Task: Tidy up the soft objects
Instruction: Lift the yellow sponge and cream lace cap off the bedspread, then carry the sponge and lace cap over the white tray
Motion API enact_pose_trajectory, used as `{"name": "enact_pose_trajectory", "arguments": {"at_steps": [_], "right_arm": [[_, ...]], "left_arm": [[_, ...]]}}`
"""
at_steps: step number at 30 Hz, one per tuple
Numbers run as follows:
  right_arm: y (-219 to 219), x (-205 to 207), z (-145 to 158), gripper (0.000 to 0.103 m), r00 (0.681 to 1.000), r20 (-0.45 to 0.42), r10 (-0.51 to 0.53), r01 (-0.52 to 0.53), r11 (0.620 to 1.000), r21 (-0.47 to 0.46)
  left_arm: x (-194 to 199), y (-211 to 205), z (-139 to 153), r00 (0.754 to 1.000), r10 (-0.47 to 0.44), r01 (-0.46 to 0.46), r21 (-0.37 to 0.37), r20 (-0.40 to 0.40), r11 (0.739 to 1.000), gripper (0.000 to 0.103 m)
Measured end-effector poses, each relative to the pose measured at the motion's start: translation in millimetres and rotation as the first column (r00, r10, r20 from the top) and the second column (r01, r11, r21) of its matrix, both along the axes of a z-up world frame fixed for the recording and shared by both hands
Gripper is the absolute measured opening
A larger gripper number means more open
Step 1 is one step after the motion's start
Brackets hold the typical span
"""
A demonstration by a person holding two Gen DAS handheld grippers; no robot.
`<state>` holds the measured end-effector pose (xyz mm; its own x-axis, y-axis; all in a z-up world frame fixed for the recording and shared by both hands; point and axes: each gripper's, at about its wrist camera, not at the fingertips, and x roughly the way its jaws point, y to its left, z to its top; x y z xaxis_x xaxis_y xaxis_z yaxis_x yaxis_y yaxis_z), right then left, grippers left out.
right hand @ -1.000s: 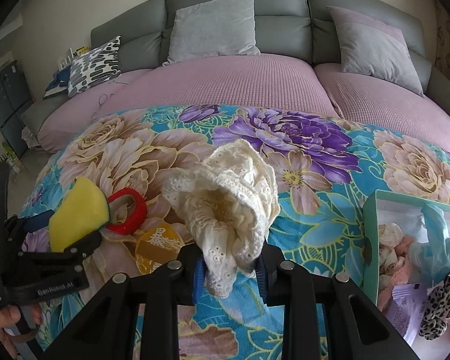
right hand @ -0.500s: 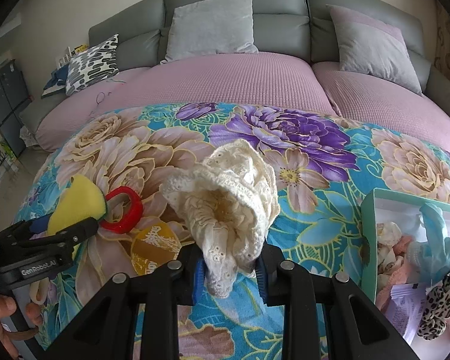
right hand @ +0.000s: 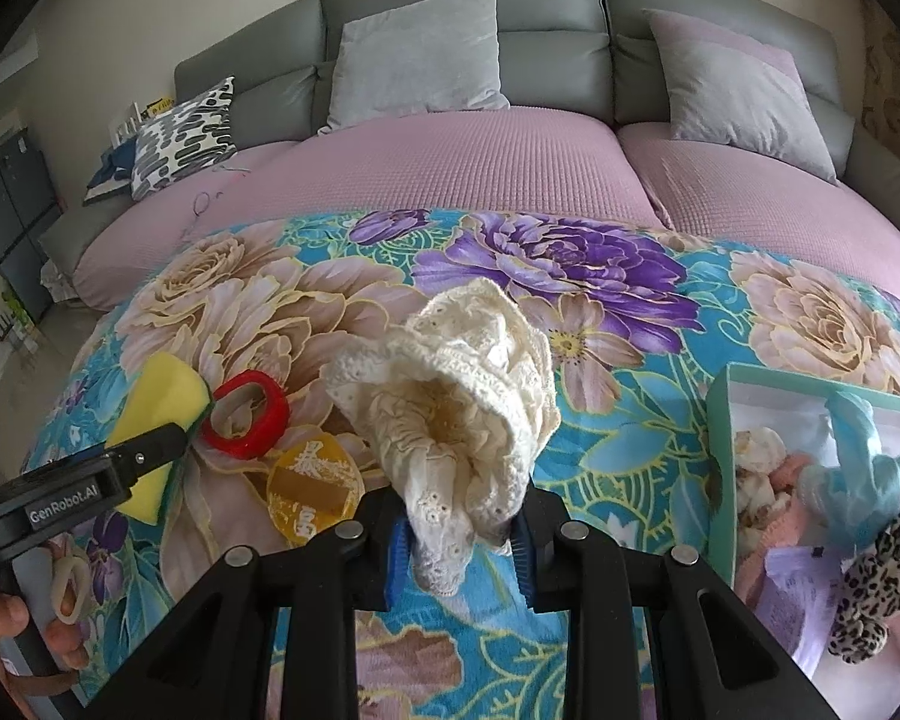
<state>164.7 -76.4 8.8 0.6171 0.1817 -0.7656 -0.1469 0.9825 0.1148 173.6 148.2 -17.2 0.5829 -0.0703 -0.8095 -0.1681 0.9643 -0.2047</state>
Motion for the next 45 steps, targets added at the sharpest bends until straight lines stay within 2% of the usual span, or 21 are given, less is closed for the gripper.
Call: {"name": "enact_pose_trajectory", "arguments": {"at_steps": [7,15,26,32,38,41,45], "right_arm": [[-16,-21,13,0.029,0.999,0.019,-0.031,0.031,0.999,0.038],[-49,-57,42,0.029,0.992,0.081,-0.096,0.089,0.992,0.093],[-105,-98,72,0.029,0.967,0.161,-0.198,0.175,0.974,0.143],[-142,-103,81,0.029,0.943,0.191,-0.274,0.248,0.957,0.150],[-177,-108,83,0.029,0.912,0.212,-0.351,0.343,0.936,0.078],[-204,-111,81,0.029,0.889,0.208,-0.408,0.401,0.913,0.078],[-233,-115,78,0.029,0.862,0.198,-0.466,0.459,0.884,0.085]], "left_arm": [[-15,-17,38,0.995,0.008,-0.011,0.025,0.096,1.000,0.074],[-32,-54,74,0.980,-0.053,0.043,0.055,0.190,0.998,0.074],[-43,-100,97,0.965,-0.125,0.103,0.106,0.231,0.989,0.074],[-49,-131,108,0.951,-0.172,0.141,0.134,0.255,0.981,0.074],[-49,-176,109,0.932,-0.265,0.233,0.152,0.247,0.961,0.074],[-50,-205,108,0.911,-0.334,0.304,0.155,0.240,0.940,0.075],[-54,-247,103,0.872,-0.437,0.408,0.164,0.219,0.898,0.075]]}}
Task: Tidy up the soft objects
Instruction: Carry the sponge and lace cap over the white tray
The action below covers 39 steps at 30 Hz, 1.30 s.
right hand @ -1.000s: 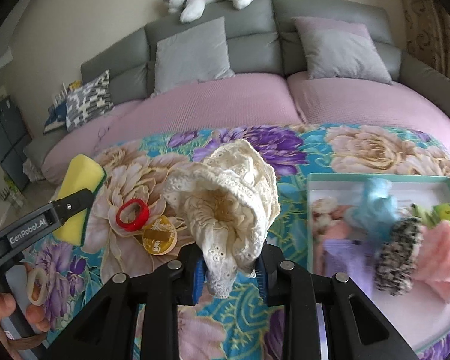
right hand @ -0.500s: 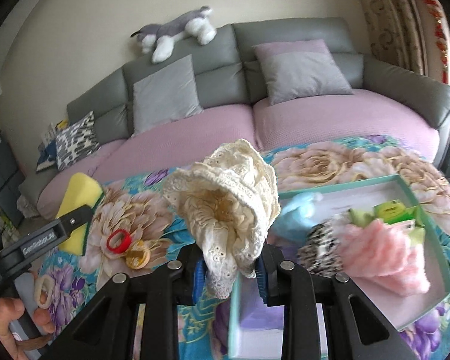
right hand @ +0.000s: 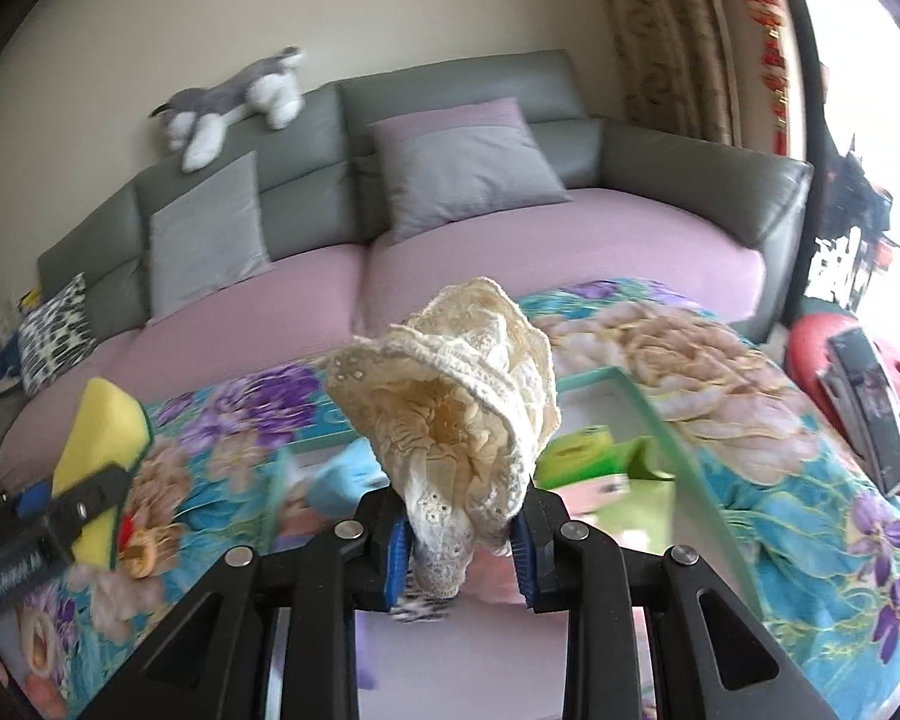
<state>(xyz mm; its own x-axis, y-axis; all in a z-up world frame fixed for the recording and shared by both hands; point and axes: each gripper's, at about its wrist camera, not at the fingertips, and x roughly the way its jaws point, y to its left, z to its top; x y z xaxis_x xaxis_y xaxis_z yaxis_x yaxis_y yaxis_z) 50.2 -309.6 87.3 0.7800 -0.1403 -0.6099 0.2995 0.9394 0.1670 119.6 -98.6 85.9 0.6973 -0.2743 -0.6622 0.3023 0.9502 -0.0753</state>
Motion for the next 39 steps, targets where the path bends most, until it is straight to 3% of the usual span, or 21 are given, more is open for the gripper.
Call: {"name": "enact_pose_trajectory", "arguments": {"at_steps": [7,18,29,39], "right_arm": [[-38,-8,0,0.029,0.998,0.014,-0.068,0.068,0.997,0.026],[-54,4,-17,0.029,1.000,-0.017,-0.025,0.026,0.996,0.084],[-52,25,-55,0.030,0.992,-0.125,0.028,-0.010,0.989,0.146],[-49,32,-68,0.030,0.984,-0.172,0.043,-0.016,0.988,0.155]], "left_arm": [[-6,-54,-16,0.992,-0.114,0.116,0.039,-0.044,0.992,0.075],[-4,-92,-48,0.980,-0.159,0.170,0.083,-0.124,0.982,0.075],[2,-107,-72,0.966,-0.176,0.192,0.065,-0.190,0.979,0.075],[2,-109,-77,0.963,-0.184,0.202,0.073,-0.196,0.977,0.075]]}}
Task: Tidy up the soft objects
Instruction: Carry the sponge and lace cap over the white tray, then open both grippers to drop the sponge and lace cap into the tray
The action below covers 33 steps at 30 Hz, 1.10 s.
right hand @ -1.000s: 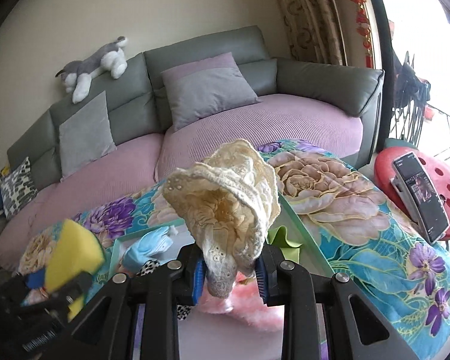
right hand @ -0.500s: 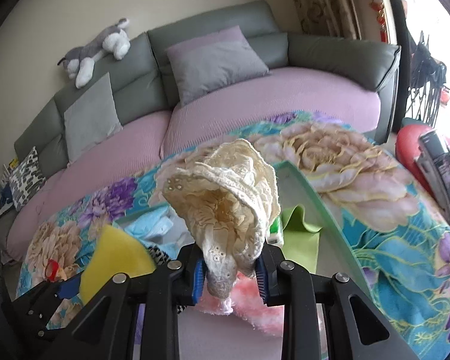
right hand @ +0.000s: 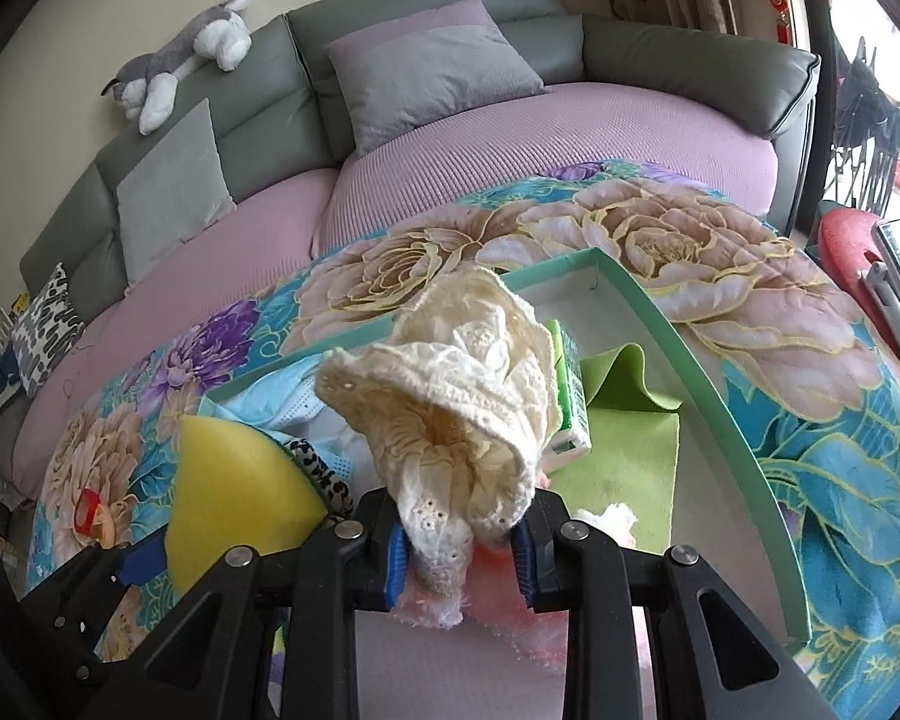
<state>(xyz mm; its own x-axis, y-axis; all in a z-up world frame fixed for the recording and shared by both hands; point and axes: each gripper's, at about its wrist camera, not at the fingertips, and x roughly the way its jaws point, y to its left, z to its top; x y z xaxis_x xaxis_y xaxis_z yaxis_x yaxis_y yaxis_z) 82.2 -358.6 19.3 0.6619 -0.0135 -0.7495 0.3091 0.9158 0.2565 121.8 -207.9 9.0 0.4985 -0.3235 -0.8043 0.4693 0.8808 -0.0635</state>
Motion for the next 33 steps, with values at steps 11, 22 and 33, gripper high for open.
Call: {"name": "enact_pose_trajectory", "arguments": {"at_steps": [11,22,33], "right_arm": [[-3,-2,9,0.059,1.000,-0.004,-0.018,0.018,1.000,-0.007],[-3,-9,24,0.065,0.999,0.030,-0.025,0.025,1.000,-0.011],[-6,-16,39,0.075,0.997,0.073,-0.039,0.041,0.999,-0.015]], "left_arm": [[-3,2,8,0.999,-0.033,0.033,0.024,0.001,0.999,0.079],[-8,8,19,0.999,-0.049,0.048,0.024,0.014,0.999,0.090],[-8,22,37,0.999,-0.027,0.028,-0.007,0.042,1.000,0.091]]}}
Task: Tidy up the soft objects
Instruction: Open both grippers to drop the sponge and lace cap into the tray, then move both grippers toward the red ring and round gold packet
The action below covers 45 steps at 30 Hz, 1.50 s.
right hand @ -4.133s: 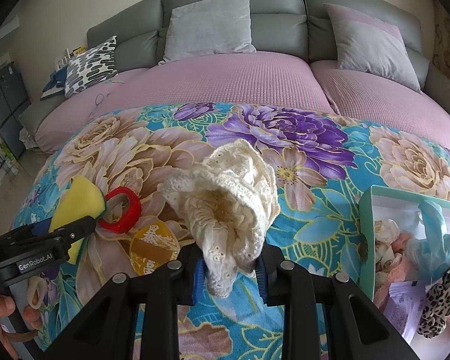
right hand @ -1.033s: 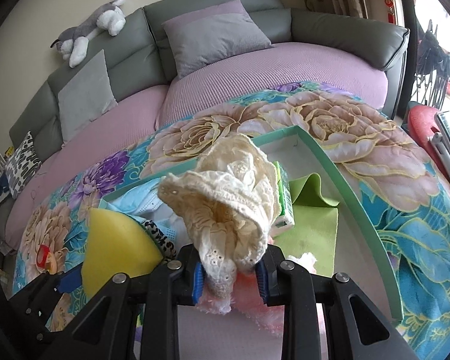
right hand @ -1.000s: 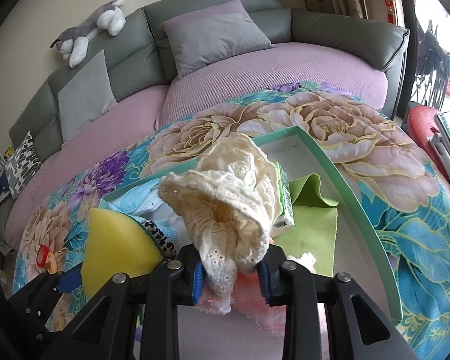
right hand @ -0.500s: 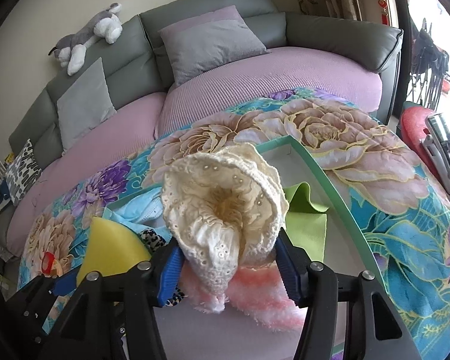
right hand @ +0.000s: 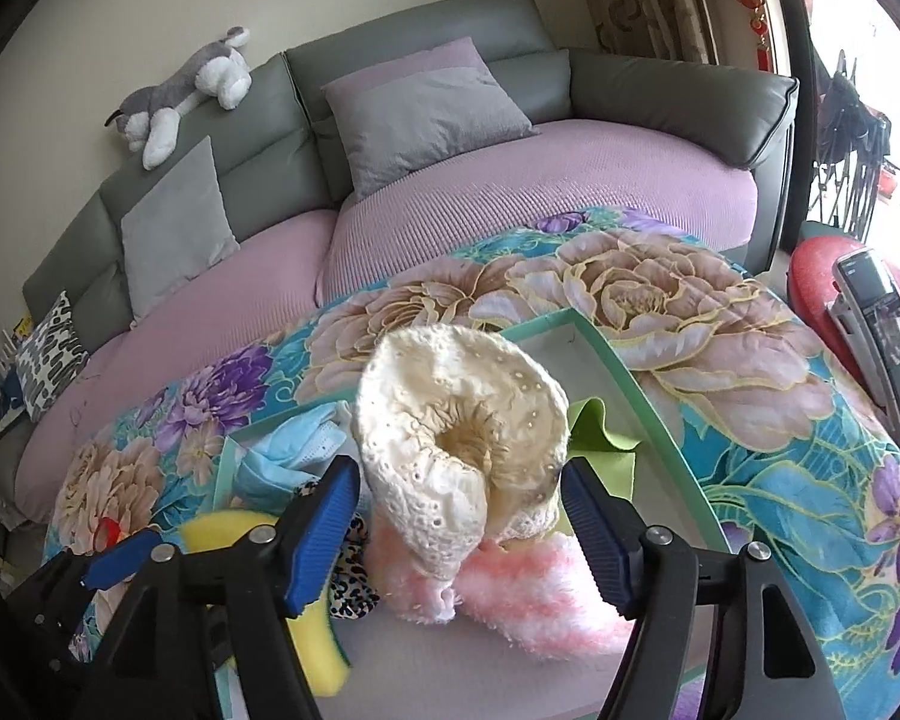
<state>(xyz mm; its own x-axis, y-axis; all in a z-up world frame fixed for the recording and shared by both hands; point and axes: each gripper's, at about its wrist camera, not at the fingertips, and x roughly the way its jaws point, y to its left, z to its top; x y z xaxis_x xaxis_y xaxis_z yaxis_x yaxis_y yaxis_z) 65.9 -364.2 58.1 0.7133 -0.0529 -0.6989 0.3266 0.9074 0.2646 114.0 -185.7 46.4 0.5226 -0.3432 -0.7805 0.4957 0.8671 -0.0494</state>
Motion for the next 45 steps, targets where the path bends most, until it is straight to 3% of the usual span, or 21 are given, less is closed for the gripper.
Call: {"name": "enact_pose_trajectory", "arguments": {"at_steps": [7,12,17,23,25,31,45], "right_arm": [[2,-2,6,0.077,1.000,0.013,0.003,-0.003,1.000,-0.012],[3,-6,13,0.077,1.000,0.027,-0.002,0.003,1.000,-0.028],[5,-10,22,0.077,0.999,0.045,-0.003,0.005,0.999,-0.052],[13,-13,31,0.077,0.998,0.065,0.021,-0.016,0.997,-0.073],[16,-11,31,0.077,0.998,0.062,0.030,-0.025,0.997,-0.076],[36,-4,29,0.077,0.996,0.050,0.078,-0.073,0.993,-0.088],[111,23,15,0.077,0.968,0.033,0.249,-0.247,0.967,-0.059]], "left_arm": [[10,27,6,0.994,0.107,-0.107,-0.032,0.010,0.994,0.091],[23,58,4,0.968,0.249,-0.249,-0.060,-0.001,0.967,0.091],[33,97,1,0.916,0.402,-0.401,-0.083,-0.008,0.912,0.091],[37,144,-2,0.828,0.560,-0.558,-0.066,0.026,0.827,0.093],[37,159,-2,0.798,0.601,-0.599,-0.059,0.035,0.799,0.099],[36,196,-1,0.724,0.689,-0.686,-0.065,0.046,0.725,0.099],[32,240,3,0.655,0.754,-0.748,-0.103,0.052,0.656,0.099]]}}
